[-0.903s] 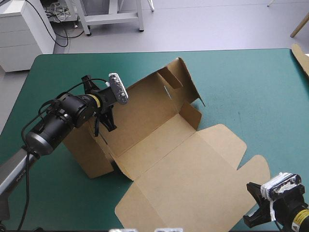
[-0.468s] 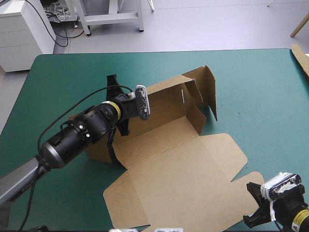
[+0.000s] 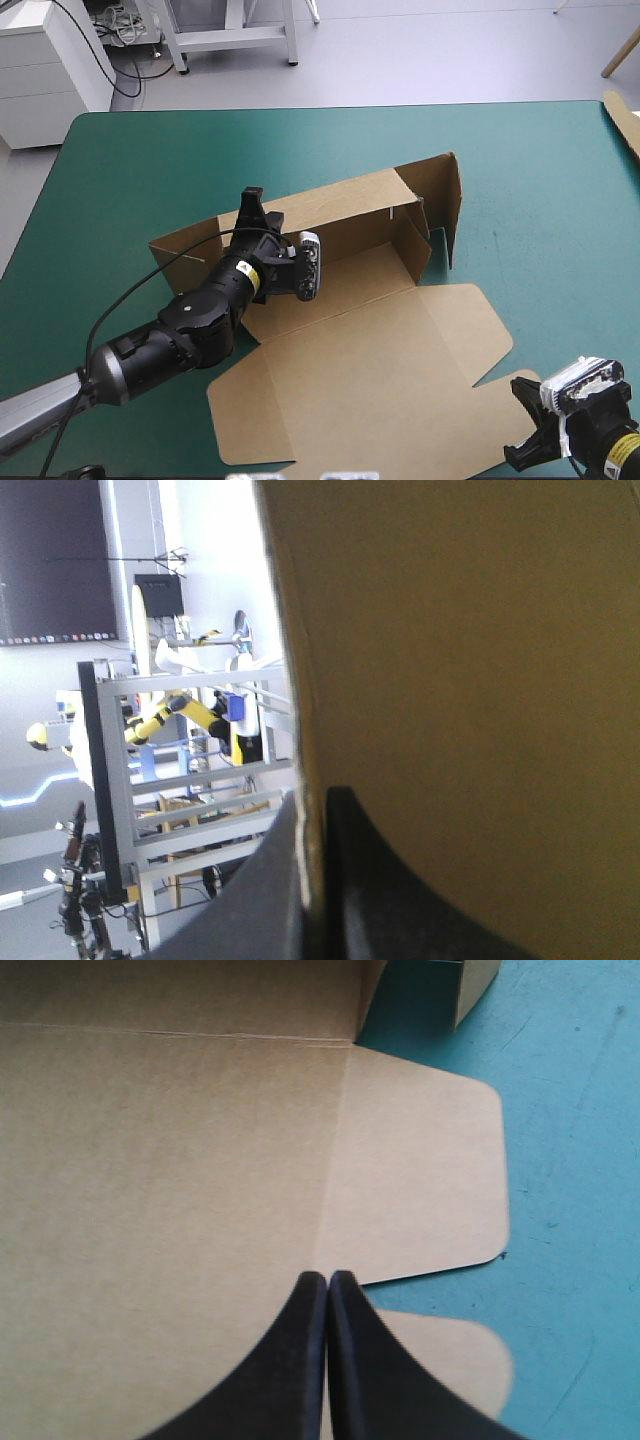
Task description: Fold the box
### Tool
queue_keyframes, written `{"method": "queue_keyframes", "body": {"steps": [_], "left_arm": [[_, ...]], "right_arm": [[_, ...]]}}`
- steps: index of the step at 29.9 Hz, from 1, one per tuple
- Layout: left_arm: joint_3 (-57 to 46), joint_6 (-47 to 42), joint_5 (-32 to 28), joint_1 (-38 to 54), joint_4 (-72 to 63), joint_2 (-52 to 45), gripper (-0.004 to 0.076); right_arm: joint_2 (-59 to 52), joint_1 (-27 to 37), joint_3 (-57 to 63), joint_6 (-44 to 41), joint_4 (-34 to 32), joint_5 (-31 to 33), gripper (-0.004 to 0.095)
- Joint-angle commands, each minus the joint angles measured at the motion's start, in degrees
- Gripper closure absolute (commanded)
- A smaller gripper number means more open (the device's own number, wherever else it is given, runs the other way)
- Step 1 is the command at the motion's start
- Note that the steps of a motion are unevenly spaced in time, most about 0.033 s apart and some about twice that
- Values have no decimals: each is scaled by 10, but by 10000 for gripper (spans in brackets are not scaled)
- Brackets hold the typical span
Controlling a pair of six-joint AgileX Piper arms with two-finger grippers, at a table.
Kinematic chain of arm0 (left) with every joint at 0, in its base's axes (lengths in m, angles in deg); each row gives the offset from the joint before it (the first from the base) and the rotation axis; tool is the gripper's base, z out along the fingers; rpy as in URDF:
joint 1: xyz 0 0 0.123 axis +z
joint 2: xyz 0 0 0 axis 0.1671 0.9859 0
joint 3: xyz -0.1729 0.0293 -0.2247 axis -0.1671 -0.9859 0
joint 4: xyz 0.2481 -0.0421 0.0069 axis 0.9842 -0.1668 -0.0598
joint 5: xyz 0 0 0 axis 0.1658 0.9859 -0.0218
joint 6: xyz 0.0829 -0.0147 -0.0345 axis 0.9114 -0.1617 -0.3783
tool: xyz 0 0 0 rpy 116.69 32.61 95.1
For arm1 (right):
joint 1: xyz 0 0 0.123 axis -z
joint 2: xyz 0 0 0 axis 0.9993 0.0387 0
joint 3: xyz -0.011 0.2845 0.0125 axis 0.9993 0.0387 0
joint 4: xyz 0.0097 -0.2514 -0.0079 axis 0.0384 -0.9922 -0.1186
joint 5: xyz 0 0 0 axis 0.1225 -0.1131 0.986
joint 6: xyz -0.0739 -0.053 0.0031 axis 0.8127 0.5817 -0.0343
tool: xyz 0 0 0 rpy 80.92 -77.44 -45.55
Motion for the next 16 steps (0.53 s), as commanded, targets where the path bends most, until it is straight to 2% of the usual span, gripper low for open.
{"method": "queue_keyframes", "body": {"steps": [1, 16], "left_arm": [[-7, -19, -37, -5, 64, -51, 731], [-29, -32, -90, 19, 68, -54, 731]], "right_arm": [[6, 1, -15, 3, -4, -40, 924], [6, 1, -14, -22, 0, -52, 924]]}}
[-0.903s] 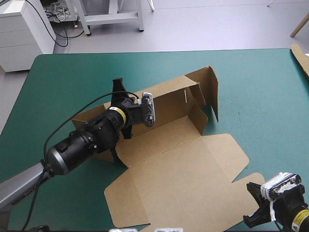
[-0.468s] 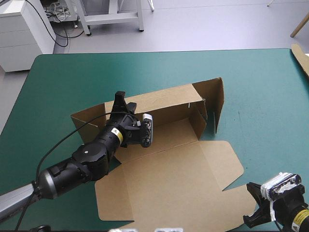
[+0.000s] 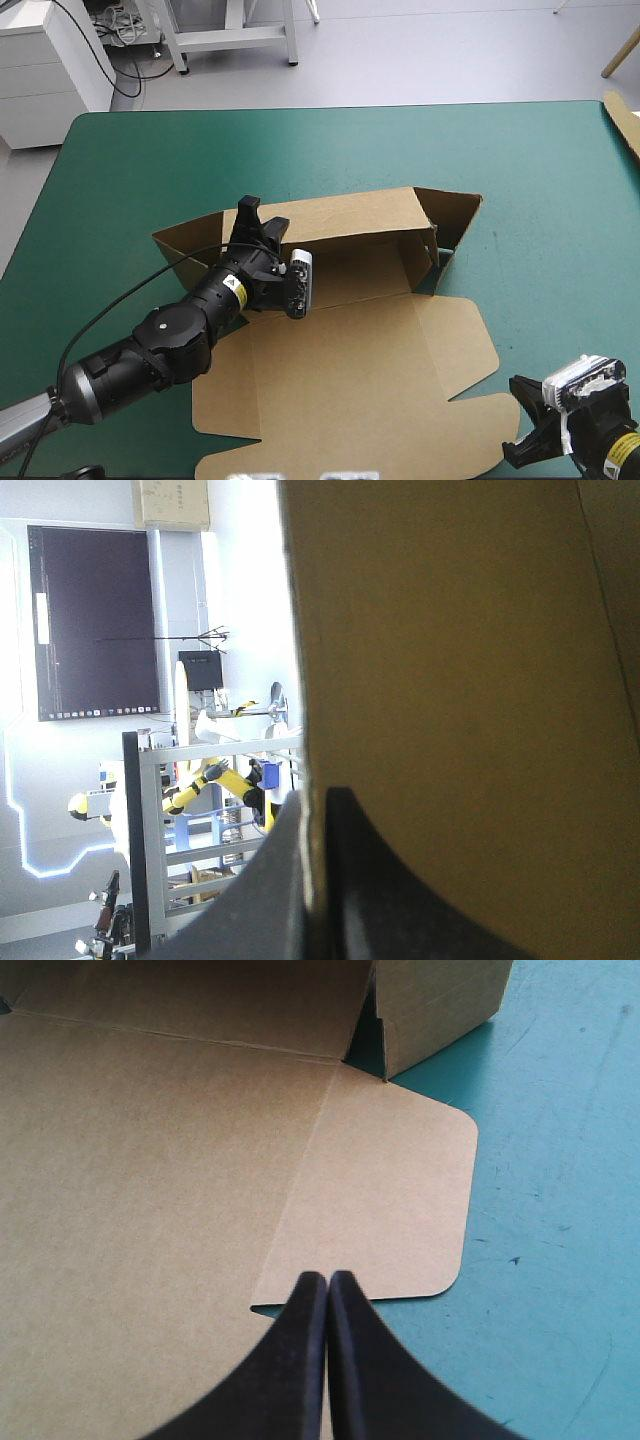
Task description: Fold the box
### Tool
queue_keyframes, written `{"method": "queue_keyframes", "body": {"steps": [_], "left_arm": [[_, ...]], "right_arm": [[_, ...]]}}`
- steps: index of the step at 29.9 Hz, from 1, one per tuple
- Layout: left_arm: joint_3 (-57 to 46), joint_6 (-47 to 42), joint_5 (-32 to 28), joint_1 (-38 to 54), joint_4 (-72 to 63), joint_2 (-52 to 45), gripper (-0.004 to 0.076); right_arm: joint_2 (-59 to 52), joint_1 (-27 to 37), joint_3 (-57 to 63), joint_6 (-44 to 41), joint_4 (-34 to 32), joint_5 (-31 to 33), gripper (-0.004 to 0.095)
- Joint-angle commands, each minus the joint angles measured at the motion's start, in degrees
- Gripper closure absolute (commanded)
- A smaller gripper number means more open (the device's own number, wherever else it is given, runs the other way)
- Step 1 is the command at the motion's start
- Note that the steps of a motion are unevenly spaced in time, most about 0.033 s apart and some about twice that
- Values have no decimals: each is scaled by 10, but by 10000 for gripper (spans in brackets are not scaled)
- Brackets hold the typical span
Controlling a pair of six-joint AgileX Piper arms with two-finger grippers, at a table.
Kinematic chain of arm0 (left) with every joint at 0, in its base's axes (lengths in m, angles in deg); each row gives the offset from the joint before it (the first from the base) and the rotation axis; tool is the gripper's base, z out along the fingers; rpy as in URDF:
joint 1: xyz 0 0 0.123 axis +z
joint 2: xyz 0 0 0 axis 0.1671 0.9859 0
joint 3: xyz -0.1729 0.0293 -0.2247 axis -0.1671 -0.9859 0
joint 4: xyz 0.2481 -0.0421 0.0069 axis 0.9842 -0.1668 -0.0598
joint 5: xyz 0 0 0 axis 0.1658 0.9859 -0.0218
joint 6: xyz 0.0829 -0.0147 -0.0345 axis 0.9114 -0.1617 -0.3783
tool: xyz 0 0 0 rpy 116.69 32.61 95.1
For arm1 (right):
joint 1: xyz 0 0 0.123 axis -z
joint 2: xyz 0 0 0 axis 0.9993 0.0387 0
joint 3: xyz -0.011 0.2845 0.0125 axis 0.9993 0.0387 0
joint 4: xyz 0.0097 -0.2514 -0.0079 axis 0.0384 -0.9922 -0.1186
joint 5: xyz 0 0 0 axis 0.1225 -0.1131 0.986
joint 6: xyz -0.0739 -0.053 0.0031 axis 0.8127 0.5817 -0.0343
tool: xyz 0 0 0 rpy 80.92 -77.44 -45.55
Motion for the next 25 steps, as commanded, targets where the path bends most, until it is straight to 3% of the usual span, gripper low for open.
{"method": "queue_keyframes", "body": {"steps": [1, 8, 18, 21, 25], "left_arm": [[15, -13, -9, 18, 20, 2, 731], [15, -26, -31, 38, 60, 40, 731], [15, -194, -1, 36, 200, 47, 731], [15, -200, -2, 36, 197, 47, 731], [15, -201, -3, 36, 197, 47, 731]], "right_arm": [[6, 1, -15, 0, -5, -41, 924], [6, 1, -15, 0, -9, -41, 924], [6, 1, -15, -1, -18, -40, 908], [6, 1, -15, 0, -18, -40, 823], [6, 1, -15, 0, -18, -40, 625]]}}
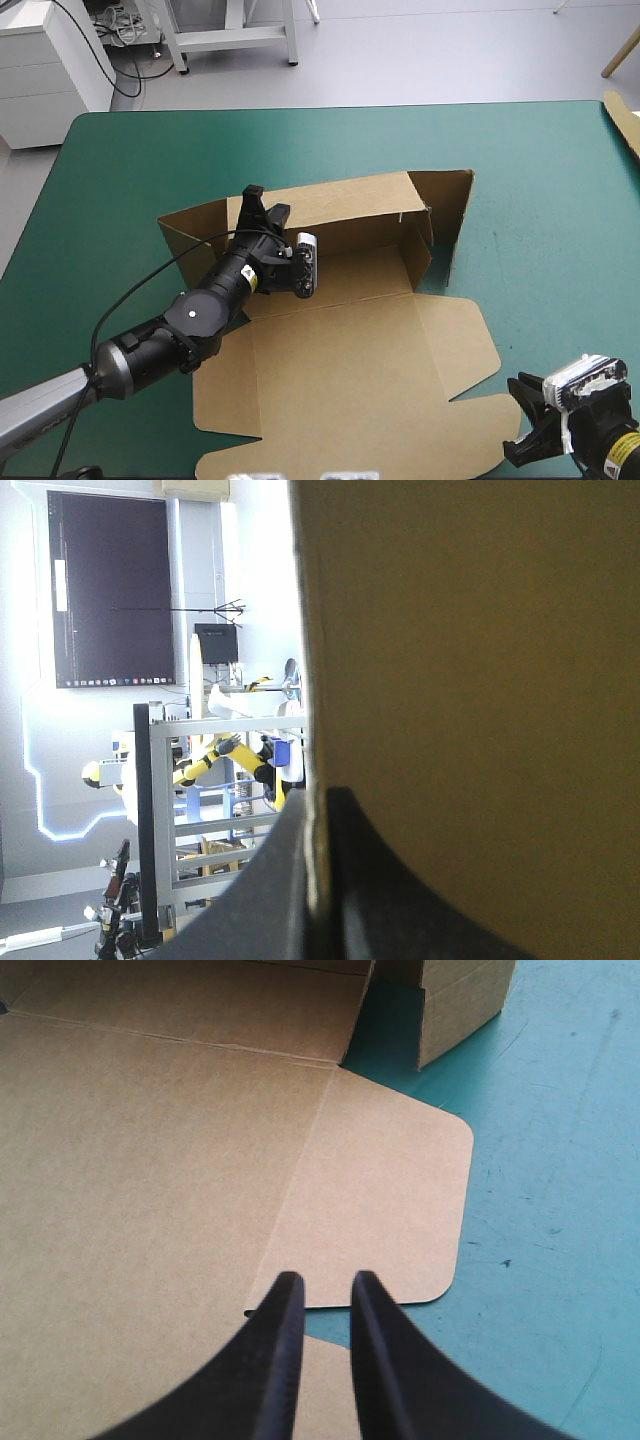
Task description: Fold the box
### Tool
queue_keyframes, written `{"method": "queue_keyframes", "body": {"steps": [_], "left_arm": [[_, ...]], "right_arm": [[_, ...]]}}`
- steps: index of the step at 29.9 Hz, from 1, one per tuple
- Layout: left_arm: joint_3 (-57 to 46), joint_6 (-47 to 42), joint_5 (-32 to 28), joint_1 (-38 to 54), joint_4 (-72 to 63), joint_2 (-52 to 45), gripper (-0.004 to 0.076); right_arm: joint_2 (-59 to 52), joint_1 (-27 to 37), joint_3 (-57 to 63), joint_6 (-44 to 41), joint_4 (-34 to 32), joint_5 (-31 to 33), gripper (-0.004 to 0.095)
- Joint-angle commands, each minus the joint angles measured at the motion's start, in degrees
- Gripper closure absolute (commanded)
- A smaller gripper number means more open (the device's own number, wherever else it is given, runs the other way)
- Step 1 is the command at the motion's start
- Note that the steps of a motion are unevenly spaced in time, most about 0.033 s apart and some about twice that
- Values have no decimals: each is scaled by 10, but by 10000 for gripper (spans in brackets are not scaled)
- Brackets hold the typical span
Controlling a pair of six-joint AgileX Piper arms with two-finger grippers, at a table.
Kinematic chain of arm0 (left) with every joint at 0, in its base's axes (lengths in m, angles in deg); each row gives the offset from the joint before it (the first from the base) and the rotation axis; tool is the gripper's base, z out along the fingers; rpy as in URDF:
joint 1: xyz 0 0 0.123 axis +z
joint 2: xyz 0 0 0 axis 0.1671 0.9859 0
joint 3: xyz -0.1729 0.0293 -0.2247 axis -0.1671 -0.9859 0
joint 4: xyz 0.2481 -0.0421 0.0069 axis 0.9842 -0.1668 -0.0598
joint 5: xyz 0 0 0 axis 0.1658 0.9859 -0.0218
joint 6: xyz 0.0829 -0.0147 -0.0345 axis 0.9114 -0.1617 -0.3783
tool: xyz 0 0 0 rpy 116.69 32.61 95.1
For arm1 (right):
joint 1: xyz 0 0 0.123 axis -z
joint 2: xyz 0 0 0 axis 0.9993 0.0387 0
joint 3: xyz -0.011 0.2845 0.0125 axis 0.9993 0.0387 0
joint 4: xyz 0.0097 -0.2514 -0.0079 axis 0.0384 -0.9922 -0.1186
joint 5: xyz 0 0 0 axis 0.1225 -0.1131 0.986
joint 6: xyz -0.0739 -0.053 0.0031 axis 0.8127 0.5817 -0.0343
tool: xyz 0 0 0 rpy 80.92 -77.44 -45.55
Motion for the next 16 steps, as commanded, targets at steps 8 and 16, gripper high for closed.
{"method": "queue_keyframes", "body": {"steps": [8, 16], "left_arm": [[13, -42, 0, -4, 19, -15, 731], [13, -50, -20, -4, 19, -15, 731]], "right_arm": [[6, 1, -15, 2, -27, -41, 463], [6, 1, -15, 3, -27, -44, 463]]}}
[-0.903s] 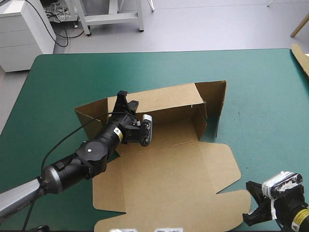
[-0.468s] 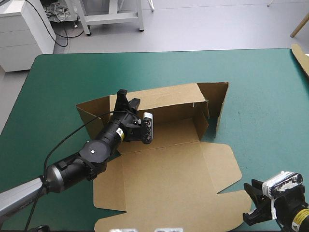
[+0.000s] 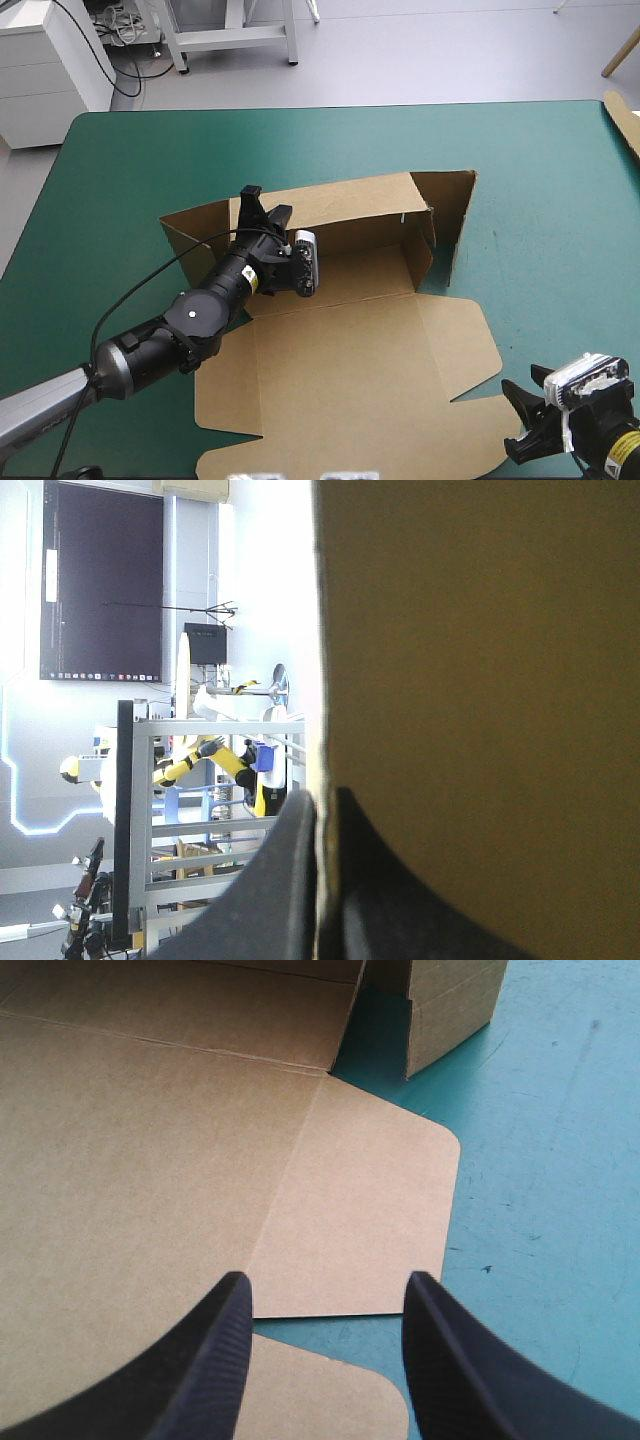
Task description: Fold the box
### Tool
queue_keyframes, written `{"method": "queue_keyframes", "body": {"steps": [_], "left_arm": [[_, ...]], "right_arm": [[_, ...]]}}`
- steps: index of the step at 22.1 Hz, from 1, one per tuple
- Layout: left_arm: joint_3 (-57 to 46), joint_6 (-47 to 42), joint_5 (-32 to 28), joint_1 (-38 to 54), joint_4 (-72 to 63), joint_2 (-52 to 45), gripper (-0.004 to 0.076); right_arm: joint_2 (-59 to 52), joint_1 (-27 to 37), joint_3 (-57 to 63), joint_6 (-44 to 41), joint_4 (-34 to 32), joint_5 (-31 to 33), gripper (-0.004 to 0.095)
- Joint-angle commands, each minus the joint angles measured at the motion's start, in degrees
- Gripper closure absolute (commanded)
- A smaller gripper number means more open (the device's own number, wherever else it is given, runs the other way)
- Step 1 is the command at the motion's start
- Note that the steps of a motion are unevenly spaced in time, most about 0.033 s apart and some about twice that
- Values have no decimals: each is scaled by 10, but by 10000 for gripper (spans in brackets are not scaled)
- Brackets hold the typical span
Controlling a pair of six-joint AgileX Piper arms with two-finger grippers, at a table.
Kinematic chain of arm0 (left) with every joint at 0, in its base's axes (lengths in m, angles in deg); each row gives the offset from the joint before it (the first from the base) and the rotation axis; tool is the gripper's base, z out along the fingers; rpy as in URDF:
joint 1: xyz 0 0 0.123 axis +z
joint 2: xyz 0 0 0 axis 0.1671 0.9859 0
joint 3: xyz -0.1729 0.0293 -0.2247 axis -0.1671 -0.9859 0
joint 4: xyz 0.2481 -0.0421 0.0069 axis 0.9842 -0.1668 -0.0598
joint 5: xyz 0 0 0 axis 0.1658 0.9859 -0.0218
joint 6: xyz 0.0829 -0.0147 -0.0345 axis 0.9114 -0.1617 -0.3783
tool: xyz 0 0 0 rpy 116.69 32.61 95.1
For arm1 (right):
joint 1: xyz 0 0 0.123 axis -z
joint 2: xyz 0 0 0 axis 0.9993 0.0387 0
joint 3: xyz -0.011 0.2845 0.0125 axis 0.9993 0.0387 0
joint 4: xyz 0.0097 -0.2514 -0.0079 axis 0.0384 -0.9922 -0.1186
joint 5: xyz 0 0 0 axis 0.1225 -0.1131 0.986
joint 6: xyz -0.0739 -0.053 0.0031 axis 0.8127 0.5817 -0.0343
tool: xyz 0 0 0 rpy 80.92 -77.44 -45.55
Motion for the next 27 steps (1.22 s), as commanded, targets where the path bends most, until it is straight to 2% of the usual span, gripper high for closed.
{"method": "queue_keyframes", "body": {"steps": [1, 7, 11, 19, 27], "left_arm": [[14, -9, -15, -4, 16, -15, 731], [14, -9, -59, -4, 16, -15, 731], [14, -9, -63, -4, 16, -15, 731], [14, -34, -67, -4, 8, -14, 731], [14, -34, -61, -4, 6, -14, 731]], "right_arm": [[6, 1, -15, 3, -10, -45, 463], [12, 1, -29, -15, -10, -45, 463], [65, 1, -88, -22, -29, 9, 463], [229, 1, -299, -78, -84, 31, 464], [380, 1, -467, -78, -118, 106, 464]]}}
